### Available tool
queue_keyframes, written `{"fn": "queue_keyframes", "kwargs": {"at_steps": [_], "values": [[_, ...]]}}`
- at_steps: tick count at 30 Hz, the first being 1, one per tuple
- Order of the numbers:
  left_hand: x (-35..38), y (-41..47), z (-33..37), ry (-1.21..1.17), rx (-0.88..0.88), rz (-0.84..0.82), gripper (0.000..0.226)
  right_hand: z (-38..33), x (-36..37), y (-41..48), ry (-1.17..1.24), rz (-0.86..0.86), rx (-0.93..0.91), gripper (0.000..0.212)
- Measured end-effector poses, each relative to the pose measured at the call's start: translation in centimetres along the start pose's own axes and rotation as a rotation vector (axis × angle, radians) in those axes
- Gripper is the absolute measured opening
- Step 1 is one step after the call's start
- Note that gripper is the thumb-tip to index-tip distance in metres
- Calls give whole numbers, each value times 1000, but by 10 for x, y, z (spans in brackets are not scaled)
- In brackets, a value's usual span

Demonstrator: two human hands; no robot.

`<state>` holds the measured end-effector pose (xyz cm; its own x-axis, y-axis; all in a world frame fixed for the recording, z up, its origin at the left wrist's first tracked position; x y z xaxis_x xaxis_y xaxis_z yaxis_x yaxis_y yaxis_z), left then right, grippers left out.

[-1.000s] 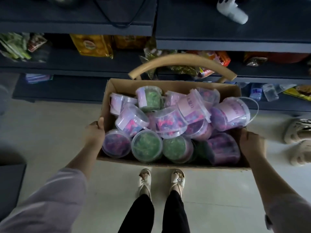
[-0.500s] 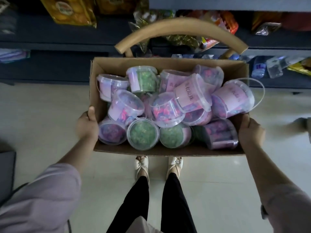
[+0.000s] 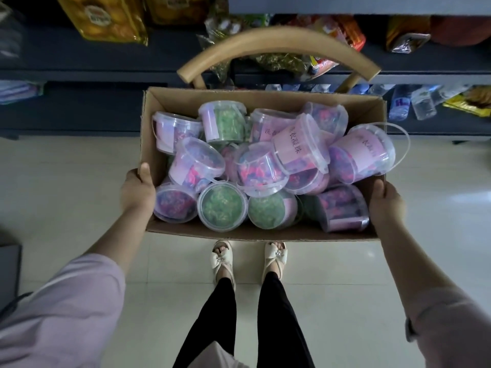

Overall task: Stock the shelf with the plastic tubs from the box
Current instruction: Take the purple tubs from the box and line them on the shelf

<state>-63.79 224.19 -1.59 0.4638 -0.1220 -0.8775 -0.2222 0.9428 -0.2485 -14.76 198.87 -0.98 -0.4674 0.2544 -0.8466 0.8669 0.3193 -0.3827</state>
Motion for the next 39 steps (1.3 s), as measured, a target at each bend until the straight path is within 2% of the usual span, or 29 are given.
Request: {"fn": "queue_keyframes", "kwargs": {"at_steps": [2,4,6,8,10,12,14,18,21,24,27,30,32,34,35,37,39], "values": [[-6,-18,15,-26,36,55,54,-5,-3,-9,99,-28,13,41],[-13,-48,53,-39,251,134,55,-12,-8,-20,249,-30,34,47],[-10,-80,103,-116,499,123,55,-25,-15,-28,367,-37,13,54],[8,-103,155,-191,685,-44,58,-41,-22,-29,437,-60,-59,62],[35,-119,200,-212,796,-271,63,-55,-26,-23,491,-88,-102,70],[62,-127,232,-186,840,-443,73,-62,-28,-15,483,-92,-119,71],[83,-130,247,-143,826,-527,85,-62,-27,-9,432,-83,-132,73],[92,-125,245,27,826,-363,101,-48,-16,3,258,-175,-161,63],[87,-130,244,115,871,-266,103,-43,-6,-4,400,-327,-202,53],[79,-141,249,-14,905,-281,95,-40,-8,-11,495,-342,-242,41],[65,-153,248,-160,838,-345,86,-34,-21,-14,475,-235,-204,20],[38,-165,228,-431,577,-421,78,-32,-34,-31,653,-263,-120,48],[11,-175,211,-610,382,-441,68,-41,-51,-57,832,-319,-88,54],[-25,-184,196,-703,272,-385,44,-57,-72,-89,927,-360,-101,46],[-46,-187,189,-732,236,-339,40,-68,-82,-107,952,-384,-113,46],[-93,-190,178,-759,198,-251,50,-97,-97,-144,975,-440,-150,48],[-143,-189,166,-831,192,-195,56,-138,-110,-184,984,-508,-225,39]]}}
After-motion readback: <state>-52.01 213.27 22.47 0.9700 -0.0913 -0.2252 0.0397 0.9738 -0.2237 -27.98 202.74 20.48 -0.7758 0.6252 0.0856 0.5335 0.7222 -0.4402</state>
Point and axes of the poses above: each hand's wrist, its own y-axis towards the middle knuckle, its own x-axis out of the palm, z = x × y, the point moved 6 cm from there along y, towards the middle knuckle, and after that the axes turned 5 degrees about x, right-handed, at the moved point
